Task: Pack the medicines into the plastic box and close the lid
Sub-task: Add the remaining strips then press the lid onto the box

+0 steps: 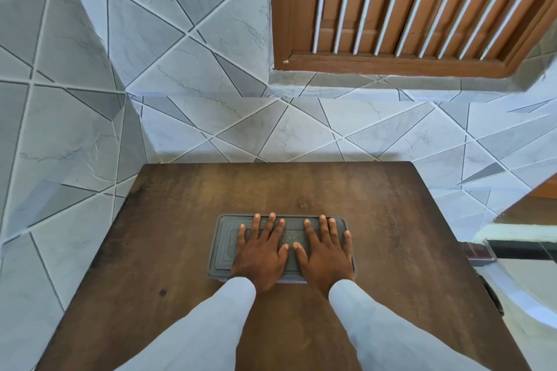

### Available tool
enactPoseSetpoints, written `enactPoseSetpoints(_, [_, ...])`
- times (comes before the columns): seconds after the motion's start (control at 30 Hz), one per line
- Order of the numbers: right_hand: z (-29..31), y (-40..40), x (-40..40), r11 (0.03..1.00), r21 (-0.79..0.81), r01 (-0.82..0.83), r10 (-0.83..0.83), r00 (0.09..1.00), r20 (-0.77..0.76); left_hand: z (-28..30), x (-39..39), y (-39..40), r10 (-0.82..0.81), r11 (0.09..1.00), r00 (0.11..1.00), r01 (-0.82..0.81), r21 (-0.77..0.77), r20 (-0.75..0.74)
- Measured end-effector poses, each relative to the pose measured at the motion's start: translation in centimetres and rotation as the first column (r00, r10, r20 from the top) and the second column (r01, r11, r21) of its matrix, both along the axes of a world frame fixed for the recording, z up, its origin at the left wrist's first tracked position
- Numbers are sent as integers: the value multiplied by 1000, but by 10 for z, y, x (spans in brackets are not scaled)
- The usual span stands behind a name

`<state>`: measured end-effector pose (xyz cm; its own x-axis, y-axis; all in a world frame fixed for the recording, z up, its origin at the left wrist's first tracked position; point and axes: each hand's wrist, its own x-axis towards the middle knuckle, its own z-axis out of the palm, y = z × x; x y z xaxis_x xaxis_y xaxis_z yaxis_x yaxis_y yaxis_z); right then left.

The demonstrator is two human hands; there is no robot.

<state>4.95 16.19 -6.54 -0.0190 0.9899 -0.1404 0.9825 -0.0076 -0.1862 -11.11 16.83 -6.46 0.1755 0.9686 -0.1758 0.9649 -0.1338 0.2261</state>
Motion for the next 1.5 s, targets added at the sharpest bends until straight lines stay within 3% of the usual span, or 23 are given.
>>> enactPoseSetpoints(0.1, [1, 4, 17, 996, 11, 92, -91, 995, -32, 0, -24, 0, 68, 996, 998, -68, 51, 5])
enactPoseSetpoints(0.23, [3, 10, 35, 997, -49, 59, -60, 998, -18, -6, -60, 7, 147, 988, 988, -145, 49, -43])
enactPoseSetpoints(0.6, [4, 7, 38, 997, -61, 52, -55, 996, -63, 3, -66, 10, 129, 991, 990, -131, -36, -60])
enactPoseSetpoints(1.0, [8, 15, 37, 994, -92, 58, -59, 998, -1, 18, -59, 21, 129, 978, 986, -143, -152, -104])
enactPoseSetpoints(1.5, [-4, 1, 38, 998, 9, 59, -59, 998, -2, -9, -60, -12, 160, 987, 985, -158, 38, -64])
